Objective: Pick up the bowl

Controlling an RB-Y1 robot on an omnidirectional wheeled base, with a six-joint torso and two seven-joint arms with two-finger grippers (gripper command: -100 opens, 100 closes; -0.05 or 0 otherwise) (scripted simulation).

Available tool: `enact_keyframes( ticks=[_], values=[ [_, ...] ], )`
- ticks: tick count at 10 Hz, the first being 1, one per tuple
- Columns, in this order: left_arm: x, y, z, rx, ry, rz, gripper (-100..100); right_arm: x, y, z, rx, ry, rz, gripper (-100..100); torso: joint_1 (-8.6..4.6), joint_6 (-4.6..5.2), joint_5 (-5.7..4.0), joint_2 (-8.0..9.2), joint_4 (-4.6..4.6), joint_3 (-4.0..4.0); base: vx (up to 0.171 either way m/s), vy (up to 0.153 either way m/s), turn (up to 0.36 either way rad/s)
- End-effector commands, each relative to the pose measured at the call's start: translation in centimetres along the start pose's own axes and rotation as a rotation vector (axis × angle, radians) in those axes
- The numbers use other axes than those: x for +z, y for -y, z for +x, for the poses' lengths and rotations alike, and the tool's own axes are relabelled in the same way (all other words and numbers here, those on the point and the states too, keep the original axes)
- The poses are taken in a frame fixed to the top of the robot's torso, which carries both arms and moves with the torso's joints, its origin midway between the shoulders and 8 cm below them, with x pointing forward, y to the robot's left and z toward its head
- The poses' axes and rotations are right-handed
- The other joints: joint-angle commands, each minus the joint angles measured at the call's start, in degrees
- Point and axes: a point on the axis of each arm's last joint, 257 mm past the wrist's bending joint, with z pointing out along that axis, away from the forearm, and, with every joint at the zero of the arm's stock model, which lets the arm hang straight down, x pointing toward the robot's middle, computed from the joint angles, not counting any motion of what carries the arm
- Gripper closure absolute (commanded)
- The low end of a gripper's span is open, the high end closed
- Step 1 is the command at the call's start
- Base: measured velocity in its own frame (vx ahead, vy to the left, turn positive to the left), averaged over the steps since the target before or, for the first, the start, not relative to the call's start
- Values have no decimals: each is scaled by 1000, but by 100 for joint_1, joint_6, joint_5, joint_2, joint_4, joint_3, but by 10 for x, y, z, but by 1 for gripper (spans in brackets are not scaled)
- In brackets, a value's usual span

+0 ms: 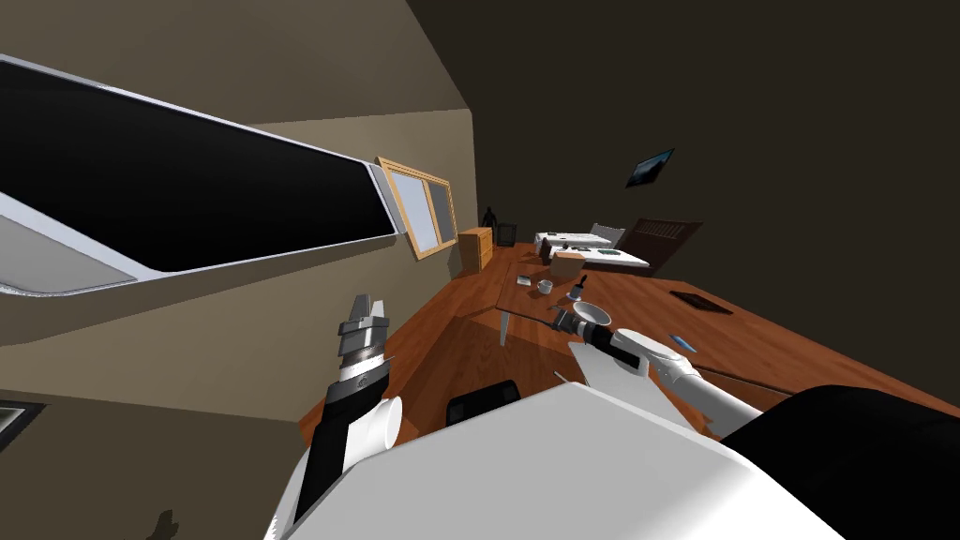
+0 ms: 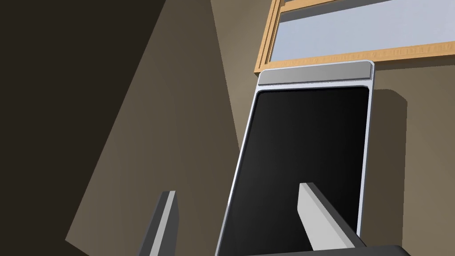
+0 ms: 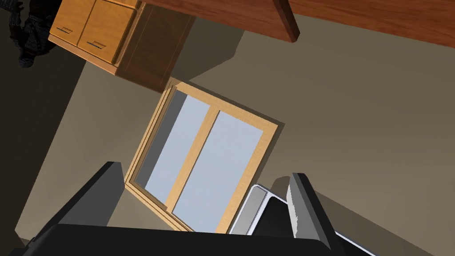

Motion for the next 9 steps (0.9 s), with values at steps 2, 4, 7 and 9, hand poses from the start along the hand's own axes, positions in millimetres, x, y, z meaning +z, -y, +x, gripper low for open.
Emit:
enact_keyframes(
  ticks=[2,4,7,9],
  values=[
    [0,0,0,0,0,0,0,-12,18,34,-72,-91,10,-100,-1,0,0,1,0,1,5,2,54],
    [0,0,0,0,0,0,0,-27,35,67,-127,-178,21,-100,-4,-3,0,-3,0,-2,15,-7,135],
    [0,0,0,0,0,0,0,-43,50,92,-183,-250,27,-100,-6,0,-2,-3,-1,-2,12,-10,53],
    [0,0,0,0,0,0,0,-59,65,116,-234,-322,31,-100,-6,-3,-1,-2,0,-1,11,-15,94]
  ],
)
